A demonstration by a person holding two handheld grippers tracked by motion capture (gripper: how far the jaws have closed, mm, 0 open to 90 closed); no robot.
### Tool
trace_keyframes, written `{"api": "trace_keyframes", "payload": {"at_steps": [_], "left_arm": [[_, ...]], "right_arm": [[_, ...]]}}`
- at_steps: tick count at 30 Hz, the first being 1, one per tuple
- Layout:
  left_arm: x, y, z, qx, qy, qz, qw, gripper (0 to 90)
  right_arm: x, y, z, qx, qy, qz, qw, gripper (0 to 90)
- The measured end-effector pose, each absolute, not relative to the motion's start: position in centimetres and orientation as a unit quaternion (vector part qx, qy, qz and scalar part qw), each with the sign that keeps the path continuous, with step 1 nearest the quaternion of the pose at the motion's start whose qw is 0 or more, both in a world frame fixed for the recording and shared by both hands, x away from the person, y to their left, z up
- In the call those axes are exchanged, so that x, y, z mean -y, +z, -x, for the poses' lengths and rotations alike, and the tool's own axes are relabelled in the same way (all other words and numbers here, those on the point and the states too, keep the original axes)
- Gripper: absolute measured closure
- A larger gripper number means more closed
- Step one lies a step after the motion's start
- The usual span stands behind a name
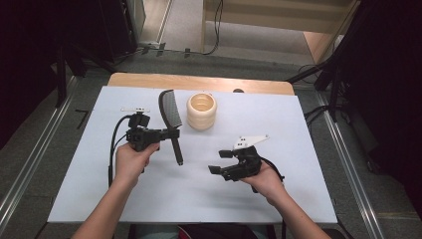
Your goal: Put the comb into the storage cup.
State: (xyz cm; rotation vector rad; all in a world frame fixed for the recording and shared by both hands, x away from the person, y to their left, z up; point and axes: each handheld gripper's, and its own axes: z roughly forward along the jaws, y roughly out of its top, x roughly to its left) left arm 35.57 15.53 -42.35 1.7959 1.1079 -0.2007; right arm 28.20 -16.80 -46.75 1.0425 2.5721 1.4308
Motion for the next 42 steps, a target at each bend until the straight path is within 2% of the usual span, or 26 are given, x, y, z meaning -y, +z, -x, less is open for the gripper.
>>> {"api": "trace_keyframes", "payload": {"at_steps": [42], "left_arm": [[-14.6,-40.8,-38.0,-0.357,-0.110,-0.791,0.485,72.7]], "right_arm": [[22.1,-47.8,-26.2,-0.823,0.438,-0.362,0.017,24.2]]}}
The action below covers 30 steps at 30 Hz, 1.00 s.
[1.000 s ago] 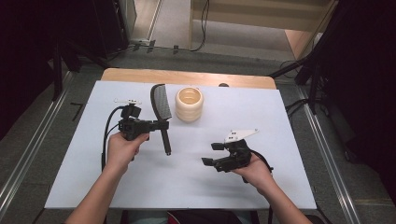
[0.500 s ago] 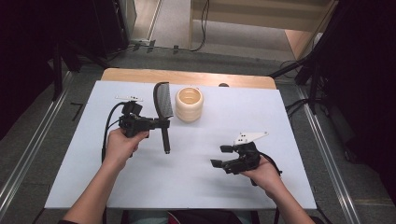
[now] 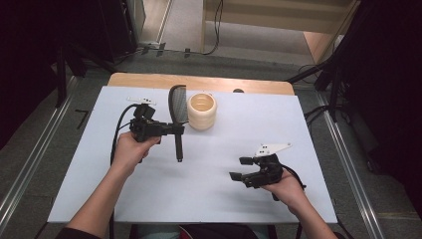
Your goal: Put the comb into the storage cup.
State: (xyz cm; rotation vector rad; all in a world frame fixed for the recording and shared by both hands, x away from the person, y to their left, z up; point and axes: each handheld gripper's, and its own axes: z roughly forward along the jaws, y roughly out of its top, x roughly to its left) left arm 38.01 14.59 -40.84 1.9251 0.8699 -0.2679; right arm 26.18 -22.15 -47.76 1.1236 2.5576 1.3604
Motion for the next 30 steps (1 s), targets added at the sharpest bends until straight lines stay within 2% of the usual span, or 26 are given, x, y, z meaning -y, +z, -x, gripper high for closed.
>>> {"api": "trace_keyframes", "payload": {"at_steps": [30], "left_arm": [[-12.4,-40.1,-40.9,-0.330,-0.112,-0.805,0.481,72.8]], "right_arm": [[24.1,-48.0,-25.4,-0.817,0.436,-0.375,0.021,24.2]]}}
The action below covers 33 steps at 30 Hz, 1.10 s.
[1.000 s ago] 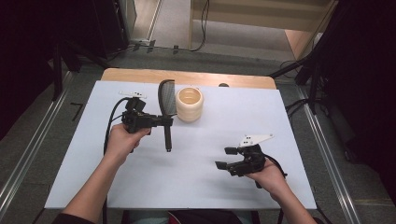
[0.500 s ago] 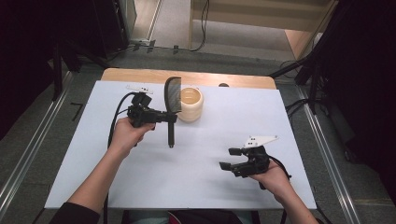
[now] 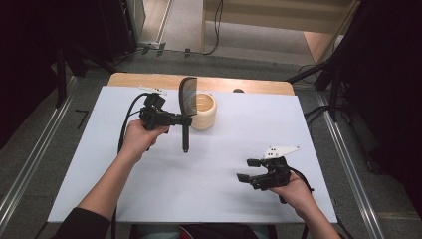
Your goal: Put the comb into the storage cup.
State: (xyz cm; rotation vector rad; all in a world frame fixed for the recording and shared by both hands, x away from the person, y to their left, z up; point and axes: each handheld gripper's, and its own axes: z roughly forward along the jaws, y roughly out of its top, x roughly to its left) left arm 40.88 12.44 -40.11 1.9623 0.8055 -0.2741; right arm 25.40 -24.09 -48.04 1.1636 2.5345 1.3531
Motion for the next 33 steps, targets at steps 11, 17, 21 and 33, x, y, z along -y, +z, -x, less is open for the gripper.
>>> {"api": "trace_keyframes", "payload": {"at_steps": [11,17,21,33], "left_arm": [[-11.9,-39.5,-42.0,-0.336,-0.103,-0.796,0.492,72.8],[-11.5,-38.9,-42.8,-0.333,-0.101,-0.795,0.497,72.8],[-11.5,-38.5,-43.2,-0.335,-0.100,-0.793,0.498,72.8],[-10.8,-37.4,-44.4,-0.333,-0.088,-0.794,0.500,72.8]], "right_arm": [[24.5,-48.3,-25.0,-0.818,0.433,-0.378,0.020,24.2],[24.8,-48.4,-24.8,-0.816,0.433,-0.383,0.020,24.2],[25.0,-48.4,-24.6,-0.815,0.433,-0.385,0.019,24.2],[25.5,-48.5,-24.4,-0.813,0.434,-0.387,0.019,24.2]]}}
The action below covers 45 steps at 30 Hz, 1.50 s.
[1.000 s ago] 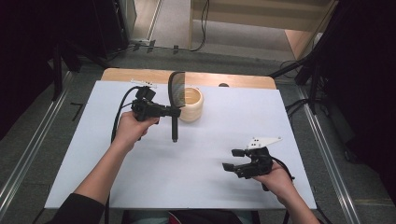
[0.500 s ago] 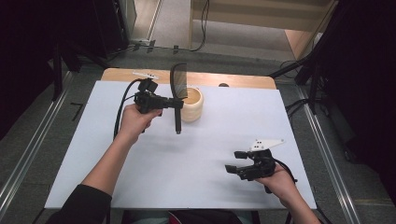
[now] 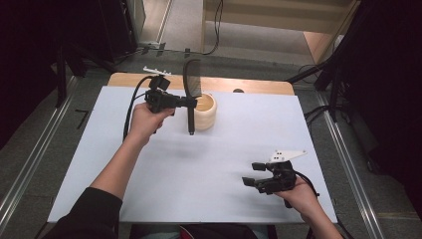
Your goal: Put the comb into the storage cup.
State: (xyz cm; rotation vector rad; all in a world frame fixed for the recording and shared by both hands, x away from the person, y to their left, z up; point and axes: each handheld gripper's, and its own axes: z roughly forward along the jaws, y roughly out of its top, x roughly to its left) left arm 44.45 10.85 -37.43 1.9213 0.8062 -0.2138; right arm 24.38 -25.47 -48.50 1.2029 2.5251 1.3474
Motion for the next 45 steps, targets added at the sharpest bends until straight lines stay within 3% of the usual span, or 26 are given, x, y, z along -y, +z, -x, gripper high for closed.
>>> {"api": "trace_keyframes", "payload": {"at_steps": [22,45], "left_arm": [[-9.7,-36.1,-47.0,-0.347,-0.064,-0.783,0.513,72.8],[-8.8,-36.4,-49.4,-0.371,0.010,-0.764,0.528,72.8]], "right_arm": [[25.6,-48.7,-24.2,-0.812,0.436,-0.389,0.015,24.2],[25.6,-48.6,-24.1,-0.809,0.440,-0.389,0.012,24.2]]}}
